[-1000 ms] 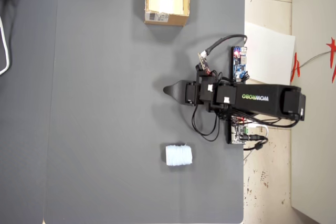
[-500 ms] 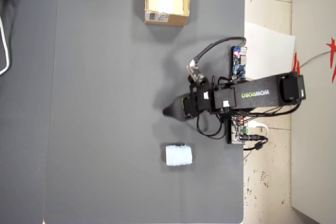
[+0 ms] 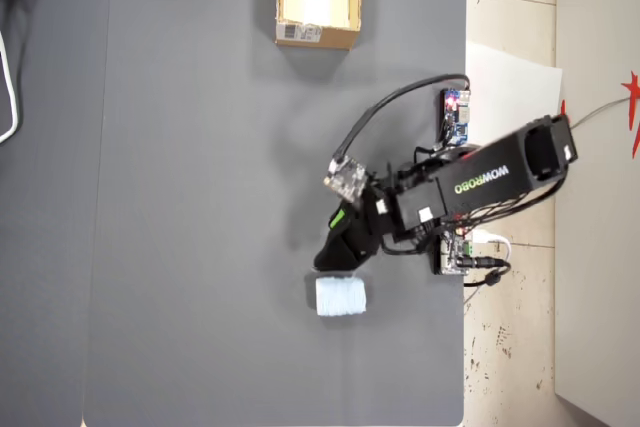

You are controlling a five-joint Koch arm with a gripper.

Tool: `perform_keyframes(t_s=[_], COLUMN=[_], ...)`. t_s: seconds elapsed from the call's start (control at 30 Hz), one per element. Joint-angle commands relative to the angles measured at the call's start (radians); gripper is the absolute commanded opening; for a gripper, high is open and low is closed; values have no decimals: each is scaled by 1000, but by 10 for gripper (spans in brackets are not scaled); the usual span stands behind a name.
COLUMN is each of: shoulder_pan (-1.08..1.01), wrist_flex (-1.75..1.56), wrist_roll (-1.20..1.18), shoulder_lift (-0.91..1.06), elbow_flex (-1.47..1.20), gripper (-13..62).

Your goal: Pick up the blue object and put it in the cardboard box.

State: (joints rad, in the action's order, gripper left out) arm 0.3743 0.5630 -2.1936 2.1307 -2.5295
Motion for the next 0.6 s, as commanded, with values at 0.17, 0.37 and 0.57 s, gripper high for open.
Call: perform_keyframes(t_s=[0.17, 0.37, 0.57], shoulder_pan=[63, 72, 115], wrist_flex=[75, 359, 445], wrist_roll=[-138, -133, -138], shoulder_lift=[-129, -224, -199], elbow_flex=[192, 407, 377], gripper=[333, 337, 337])
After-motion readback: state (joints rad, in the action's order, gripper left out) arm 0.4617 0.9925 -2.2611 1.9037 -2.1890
